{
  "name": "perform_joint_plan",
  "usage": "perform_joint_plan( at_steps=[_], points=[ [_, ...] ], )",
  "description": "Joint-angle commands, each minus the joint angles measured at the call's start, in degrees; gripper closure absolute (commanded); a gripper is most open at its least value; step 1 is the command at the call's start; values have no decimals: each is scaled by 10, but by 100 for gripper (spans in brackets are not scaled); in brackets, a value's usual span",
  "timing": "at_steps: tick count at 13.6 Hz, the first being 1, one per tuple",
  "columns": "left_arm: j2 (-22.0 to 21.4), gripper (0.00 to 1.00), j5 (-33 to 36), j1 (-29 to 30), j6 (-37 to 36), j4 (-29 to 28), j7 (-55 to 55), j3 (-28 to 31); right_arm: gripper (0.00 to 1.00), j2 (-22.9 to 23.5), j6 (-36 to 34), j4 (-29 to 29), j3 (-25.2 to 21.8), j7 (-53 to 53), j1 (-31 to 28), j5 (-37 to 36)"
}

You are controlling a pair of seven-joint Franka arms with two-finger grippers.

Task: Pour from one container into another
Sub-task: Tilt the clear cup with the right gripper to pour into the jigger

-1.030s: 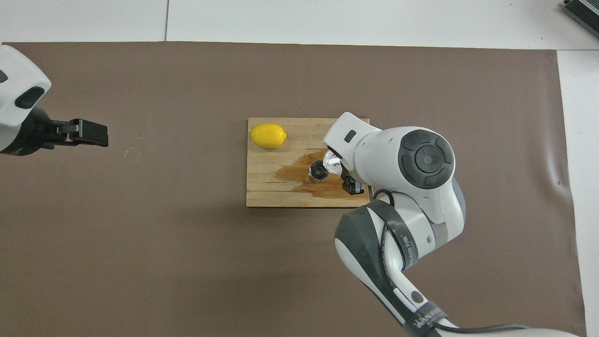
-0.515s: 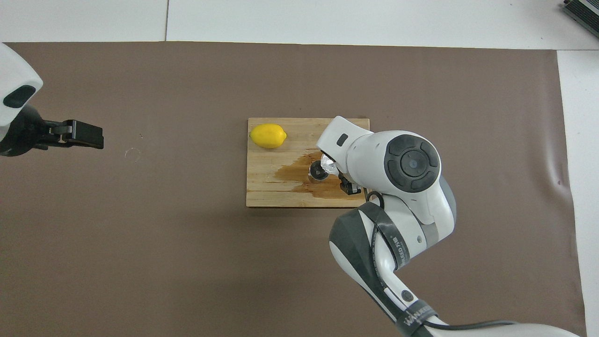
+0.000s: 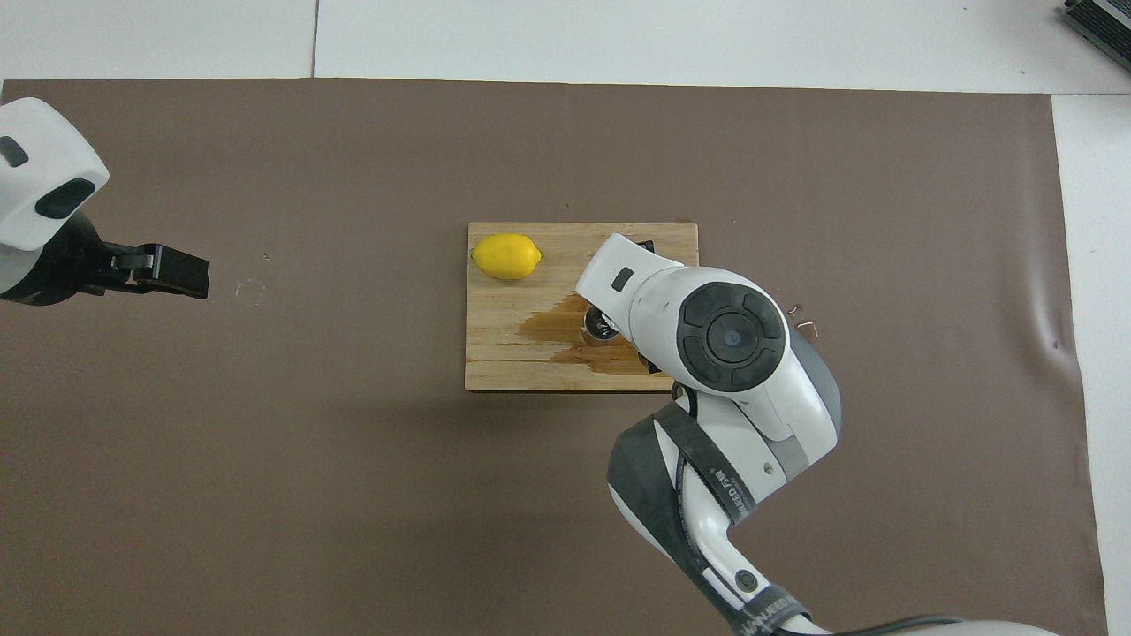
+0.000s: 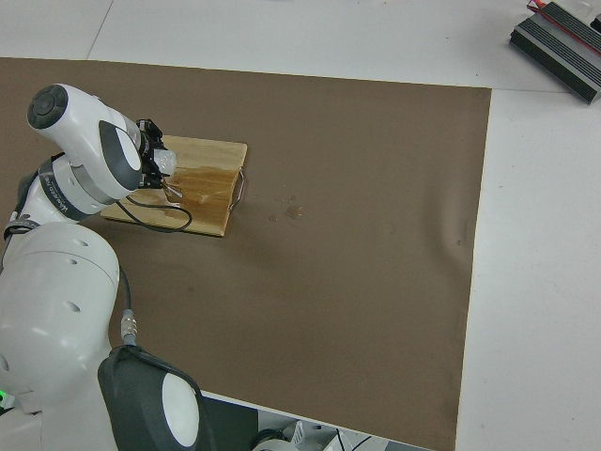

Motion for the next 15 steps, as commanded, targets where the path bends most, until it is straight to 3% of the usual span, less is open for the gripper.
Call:
perform_joint_plan(
  at_steps=[1, 15],
  points=[
    [-11, 0, 3, -4, -6, -11, 4, 0, 71, -8, 8, -14, 1, 43, 11, -43],
    [-10, 0, 2, 2, 1, -9, 9, 0, 75, -12, 6, -26, 1, 75, 15, -110]
  ],
)
